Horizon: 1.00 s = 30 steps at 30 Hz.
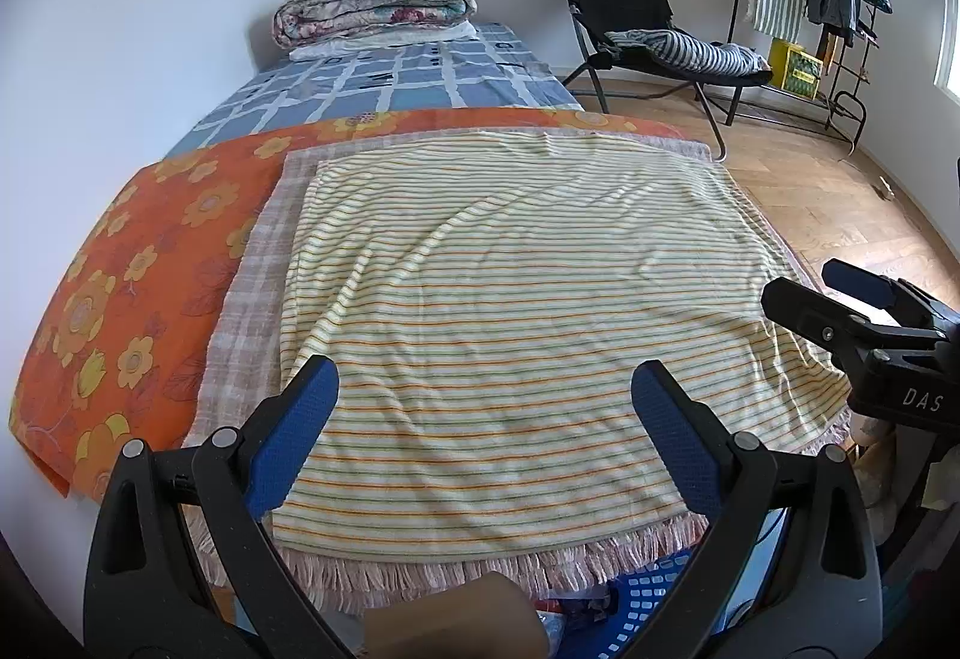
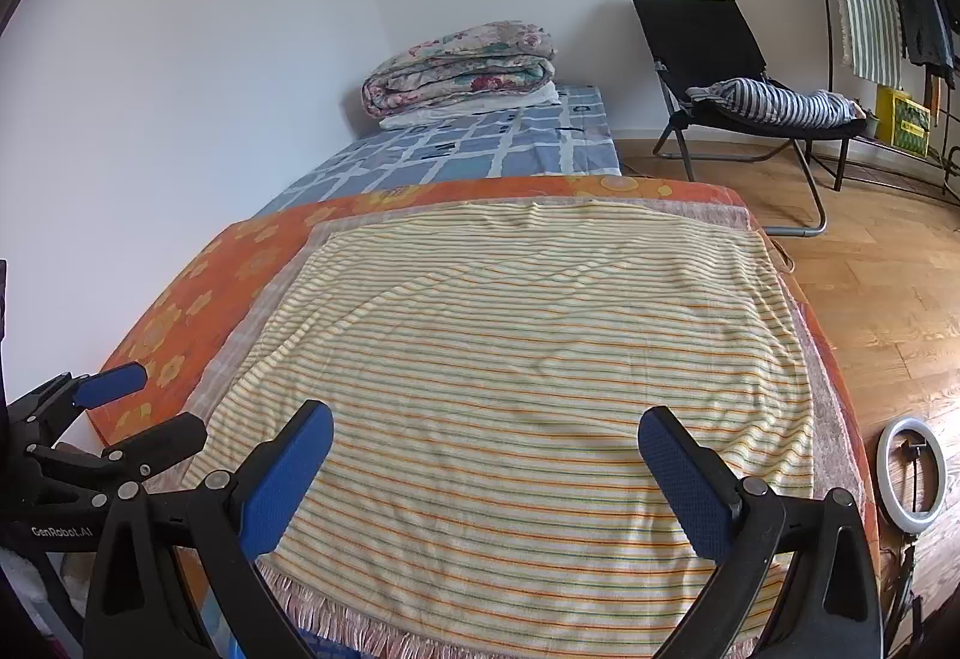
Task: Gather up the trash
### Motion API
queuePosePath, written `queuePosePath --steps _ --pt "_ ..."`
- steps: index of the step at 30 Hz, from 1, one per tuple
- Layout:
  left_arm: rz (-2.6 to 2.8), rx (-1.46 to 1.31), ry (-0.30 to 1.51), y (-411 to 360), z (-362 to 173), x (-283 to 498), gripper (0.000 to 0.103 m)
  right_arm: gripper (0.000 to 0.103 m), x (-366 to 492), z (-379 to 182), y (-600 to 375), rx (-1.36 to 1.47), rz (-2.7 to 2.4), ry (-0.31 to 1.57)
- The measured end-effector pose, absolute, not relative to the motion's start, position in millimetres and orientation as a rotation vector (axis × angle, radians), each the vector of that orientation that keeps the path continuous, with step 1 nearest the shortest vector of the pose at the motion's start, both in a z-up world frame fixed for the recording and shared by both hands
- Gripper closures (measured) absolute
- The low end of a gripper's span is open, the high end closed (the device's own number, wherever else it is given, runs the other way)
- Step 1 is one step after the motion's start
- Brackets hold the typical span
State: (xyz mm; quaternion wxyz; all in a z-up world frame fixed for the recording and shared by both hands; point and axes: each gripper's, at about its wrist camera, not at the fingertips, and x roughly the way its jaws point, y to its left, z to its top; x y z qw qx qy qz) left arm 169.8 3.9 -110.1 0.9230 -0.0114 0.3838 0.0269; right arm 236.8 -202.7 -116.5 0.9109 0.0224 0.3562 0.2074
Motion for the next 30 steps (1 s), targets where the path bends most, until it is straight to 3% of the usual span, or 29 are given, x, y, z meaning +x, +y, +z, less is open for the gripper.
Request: queuePosePath --steps 30 --pt "0.097 -0.036 0.780 21.3 -106.9 158.2 0.003 0.000 232.5 -120.9 -197.1 0.033 0.438 0.749"
